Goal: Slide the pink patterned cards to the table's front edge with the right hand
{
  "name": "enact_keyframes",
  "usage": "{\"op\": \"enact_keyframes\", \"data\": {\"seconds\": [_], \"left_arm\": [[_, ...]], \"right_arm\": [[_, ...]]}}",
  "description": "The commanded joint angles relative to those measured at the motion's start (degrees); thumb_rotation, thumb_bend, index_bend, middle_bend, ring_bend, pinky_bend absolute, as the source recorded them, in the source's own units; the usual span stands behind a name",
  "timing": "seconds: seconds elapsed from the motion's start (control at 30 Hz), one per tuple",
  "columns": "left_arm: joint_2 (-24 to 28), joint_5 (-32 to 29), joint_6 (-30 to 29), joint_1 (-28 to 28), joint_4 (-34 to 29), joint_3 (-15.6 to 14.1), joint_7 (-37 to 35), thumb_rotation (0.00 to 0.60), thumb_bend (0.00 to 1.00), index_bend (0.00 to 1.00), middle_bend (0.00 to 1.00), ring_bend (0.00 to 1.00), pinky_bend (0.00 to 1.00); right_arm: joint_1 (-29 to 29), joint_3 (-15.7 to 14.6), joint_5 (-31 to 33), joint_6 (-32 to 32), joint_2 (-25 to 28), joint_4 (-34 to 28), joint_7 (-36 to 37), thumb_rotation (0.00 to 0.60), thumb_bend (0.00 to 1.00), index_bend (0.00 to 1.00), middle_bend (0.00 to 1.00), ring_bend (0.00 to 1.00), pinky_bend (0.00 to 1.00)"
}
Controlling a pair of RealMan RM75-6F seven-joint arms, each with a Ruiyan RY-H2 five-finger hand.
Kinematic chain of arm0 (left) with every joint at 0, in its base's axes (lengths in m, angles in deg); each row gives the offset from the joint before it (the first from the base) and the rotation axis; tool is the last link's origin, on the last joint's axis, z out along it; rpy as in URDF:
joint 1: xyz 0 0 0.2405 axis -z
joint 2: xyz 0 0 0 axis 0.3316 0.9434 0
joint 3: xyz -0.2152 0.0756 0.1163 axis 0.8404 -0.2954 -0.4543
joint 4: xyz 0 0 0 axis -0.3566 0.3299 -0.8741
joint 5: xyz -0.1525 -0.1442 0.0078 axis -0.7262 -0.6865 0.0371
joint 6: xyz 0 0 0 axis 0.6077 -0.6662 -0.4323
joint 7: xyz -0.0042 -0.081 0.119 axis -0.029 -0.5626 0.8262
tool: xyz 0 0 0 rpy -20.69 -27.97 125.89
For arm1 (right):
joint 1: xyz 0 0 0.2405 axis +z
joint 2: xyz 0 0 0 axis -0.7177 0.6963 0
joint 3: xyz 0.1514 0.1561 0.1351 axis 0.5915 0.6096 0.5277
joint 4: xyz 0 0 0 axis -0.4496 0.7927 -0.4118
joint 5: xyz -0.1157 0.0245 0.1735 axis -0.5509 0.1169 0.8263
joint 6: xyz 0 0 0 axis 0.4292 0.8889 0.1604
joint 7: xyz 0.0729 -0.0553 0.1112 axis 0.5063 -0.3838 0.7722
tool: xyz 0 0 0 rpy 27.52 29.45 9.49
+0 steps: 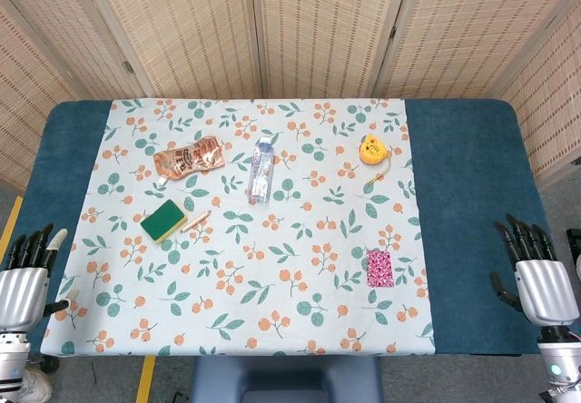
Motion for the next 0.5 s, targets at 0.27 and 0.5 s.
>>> {"op": "enact_keyframes", "data": {"seconds": [0.27, 0.5], "left_arm": [[-0.54, -0.98, 0.87, -0.09, 1.05, -0.19, -0.57, 0.600, 0.21, 0.10, 0.00, 0.00, 0.00], [-0.84, -1.06, 1.15, -0.27, 2.00, -0.51, -1.30, 0.600, 0.21, 0.13, 0.00, 0.00, 0.00]], "right_arm": [[3.18, -0.37, 2.74, -8.02, -1.86, 0.15, 2.77, 0.600, 0.43, 0.17, 0.00, 0.00, 0.00], [6.26, -0.11, 5.29, -14.50, -3.65, -2.37, 4.88, 0.337, 0.41, 0.20, 0.00, 0.00, 0.00]]}}
